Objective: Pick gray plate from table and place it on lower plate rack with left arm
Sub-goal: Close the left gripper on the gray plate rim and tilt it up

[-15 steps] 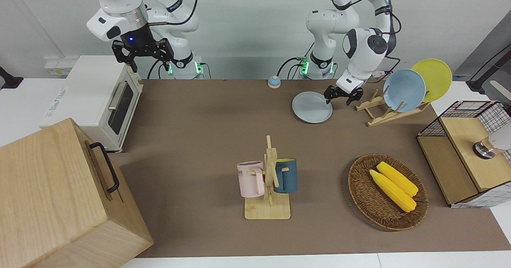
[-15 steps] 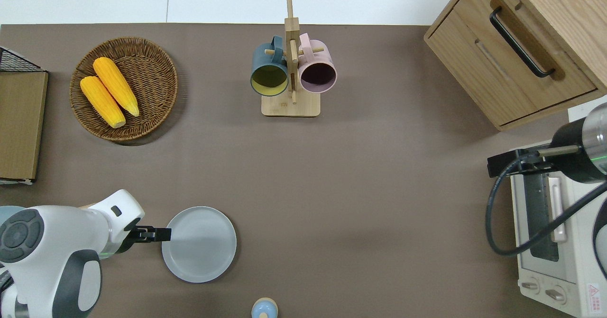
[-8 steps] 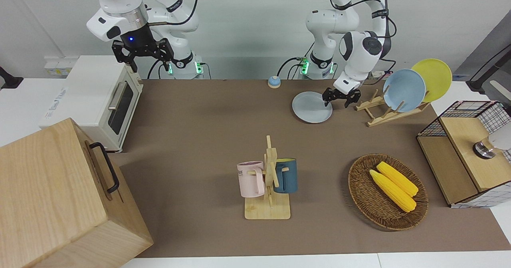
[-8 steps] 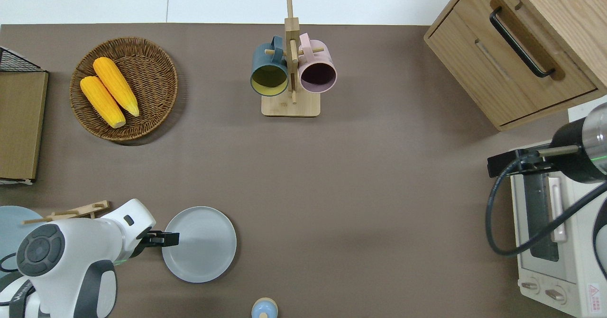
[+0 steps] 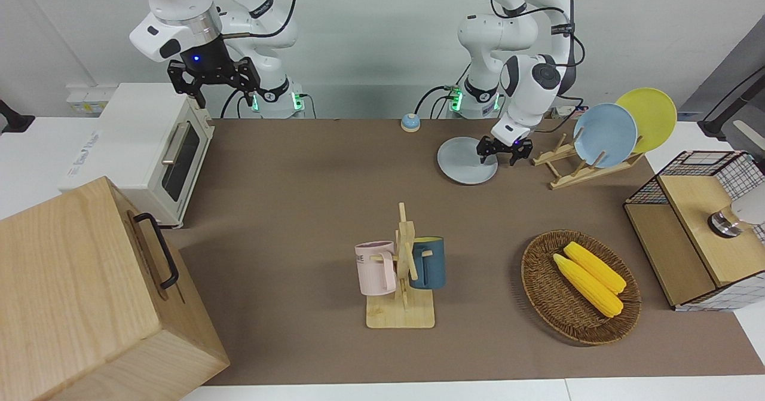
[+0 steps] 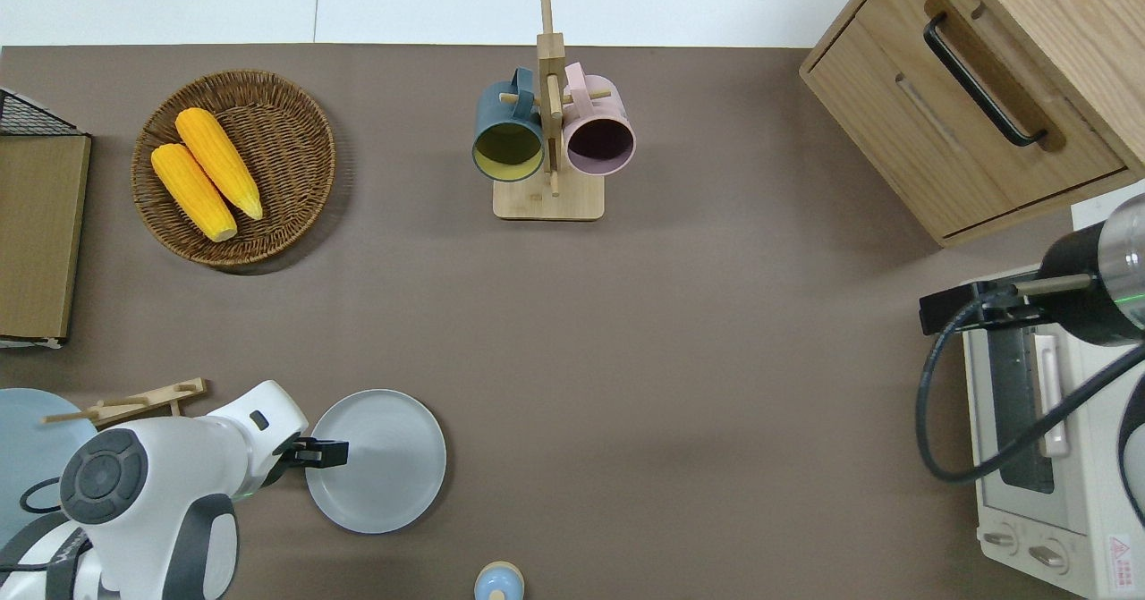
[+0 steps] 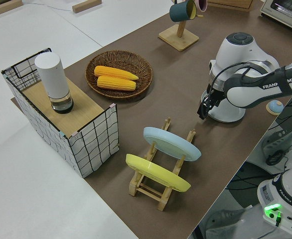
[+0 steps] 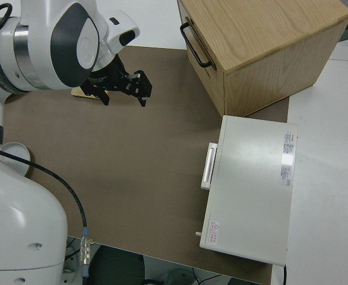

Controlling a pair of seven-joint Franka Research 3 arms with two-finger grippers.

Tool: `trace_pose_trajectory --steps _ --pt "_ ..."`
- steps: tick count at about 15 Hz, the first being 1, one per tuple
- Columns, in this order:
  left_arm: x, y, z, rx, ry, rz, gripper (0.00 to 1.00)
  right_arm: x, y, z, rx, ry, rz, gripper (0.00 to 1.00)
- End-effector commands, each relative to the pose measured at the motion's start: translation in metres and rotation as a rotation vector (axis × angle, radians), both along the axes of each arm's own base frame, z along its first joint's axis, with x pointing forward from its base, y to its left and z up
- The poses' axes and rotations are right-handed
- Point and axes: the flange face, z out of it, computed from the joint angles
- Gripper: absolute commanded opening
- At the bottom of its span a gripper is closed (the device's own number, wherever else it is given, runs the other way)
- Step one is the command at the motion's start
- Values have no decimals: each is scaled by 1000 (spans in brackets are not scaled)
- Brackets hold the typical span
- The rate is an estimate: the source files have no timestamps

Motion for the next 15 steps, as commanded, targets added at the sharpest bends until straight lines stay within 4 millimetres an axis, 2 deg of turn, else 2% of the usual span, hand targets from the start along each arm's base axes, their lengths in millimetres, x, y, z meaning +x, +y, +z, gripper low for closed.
trace_pose_trajectory --steps 1,6,8,14,15 --pt "-2 -4 -12 -3 -9 10 995 -2 0 3 6 7 -2 990" --pt "-2 -12 -17 0 -4 6 985 -3 1 3 6 7 2 987" --pt "-2 -16 -18 0 -6 10 864 -2 0 3 6 7 -2 990" --pt "-3 -22 -20 3 0 15 32 -3 1 3 6 7 1 990" --pt "-4 -25 -20 1 0 8 0 -2 0 3 6 7 -2 987"
